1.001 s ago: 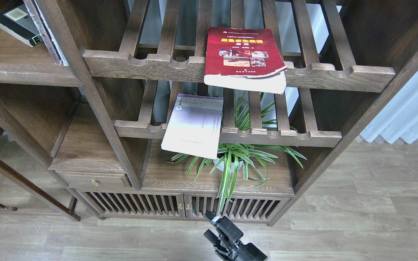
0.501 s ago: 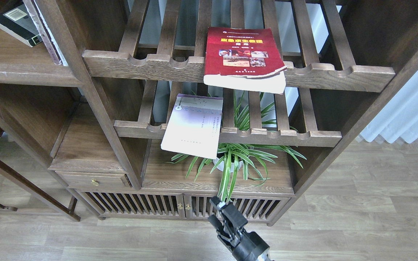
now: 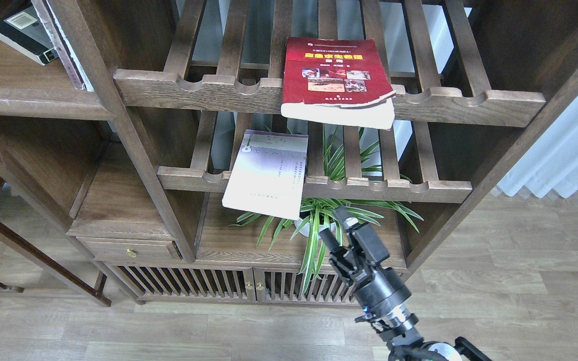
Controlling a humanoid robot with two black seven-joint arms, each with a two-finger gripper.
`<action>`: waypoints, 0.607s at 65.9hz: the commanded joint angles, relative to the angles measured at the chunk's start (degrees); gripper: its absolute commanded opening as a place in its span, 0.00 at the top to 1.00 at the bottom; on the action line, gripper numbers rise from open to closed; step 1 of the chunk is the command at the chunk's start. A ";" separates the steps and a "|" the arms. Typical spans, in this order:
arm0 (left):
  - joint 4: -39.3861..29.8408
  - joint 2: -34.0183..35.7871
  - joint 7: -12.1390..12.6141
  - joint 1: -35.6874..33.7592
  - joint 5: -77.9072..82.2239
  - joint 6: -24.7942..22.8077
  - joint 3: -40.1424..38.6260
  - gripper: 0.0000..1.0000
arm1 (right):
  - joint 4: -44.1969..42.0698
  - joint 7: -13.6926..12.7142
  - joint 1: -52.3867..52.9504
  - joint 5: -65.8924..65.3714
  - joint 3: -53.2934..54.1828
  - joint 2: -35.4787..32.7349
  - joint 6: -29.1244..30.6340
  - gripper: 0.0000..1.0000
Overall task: Organize books on shelf
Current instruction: 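Raise the right gripper up to the red book on the upper shelf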
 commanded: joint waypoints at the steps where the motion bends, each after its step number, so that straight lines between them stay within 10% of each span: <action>1: 0.10 0.01 -0.07 0.50 0.00 0.00 -0.02 0.00 | 0.39 -0.01 1.73 -0.15 0.09 -0.70 0.00 0.01; 40: 3.71 0.80 0.02 0.59 0.00 0.00 -0.55 0.00 | 13.57 0.16 2.88 -8.41 1.40 0.71 0.00 0.04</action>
